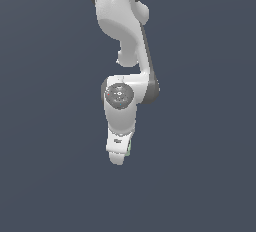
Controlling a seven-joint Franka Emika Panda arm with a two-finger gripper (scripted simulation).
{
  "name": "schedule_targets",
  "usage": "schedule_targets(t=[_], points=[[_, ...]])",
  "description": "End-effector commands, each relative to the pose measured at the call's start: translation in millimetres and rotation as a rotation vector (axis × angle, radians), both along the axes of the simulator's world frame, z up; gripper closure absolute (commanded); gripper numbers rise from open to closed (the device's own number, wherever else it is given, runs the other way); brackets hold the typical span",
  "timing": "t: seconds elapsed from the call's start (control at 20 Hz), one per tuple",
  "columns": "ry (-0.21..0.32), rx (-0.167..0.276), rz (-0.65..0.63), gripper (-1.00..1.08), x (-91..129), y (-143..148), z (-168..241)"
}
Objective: Pick up the object and move it to a goal position.
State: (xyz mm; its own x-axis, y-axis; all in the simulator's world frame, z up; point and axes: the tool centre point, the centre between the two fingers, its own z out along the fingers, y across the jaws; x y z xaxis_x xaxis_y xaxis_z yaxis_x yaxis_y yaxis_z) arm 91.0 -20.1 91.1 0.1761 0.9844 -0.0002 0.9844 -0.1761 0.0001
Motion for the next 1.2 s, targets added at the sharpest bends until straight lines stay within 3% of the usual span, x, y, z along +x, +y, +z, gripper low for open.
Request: schedule_targets(t=[0.0, 0.45, 0.75, 0.8, 1.15], points=[[0.000, 0.000, 0.000, -0.92, -0.2, -0.1, -3.3], [0.000, 0.000, 0.005, -0.92, -1.4, 0.4, -45.7], [0.000, 0.000, 0.005, -0.92, 0.2, 0.3, -49.7], [0.000, 0.000, 0.005, 1.08, 0.2, 0.3, -49.7], [0.000, 0.000, 0.005, 1.08, 0.2, 0.3, -49.7]])
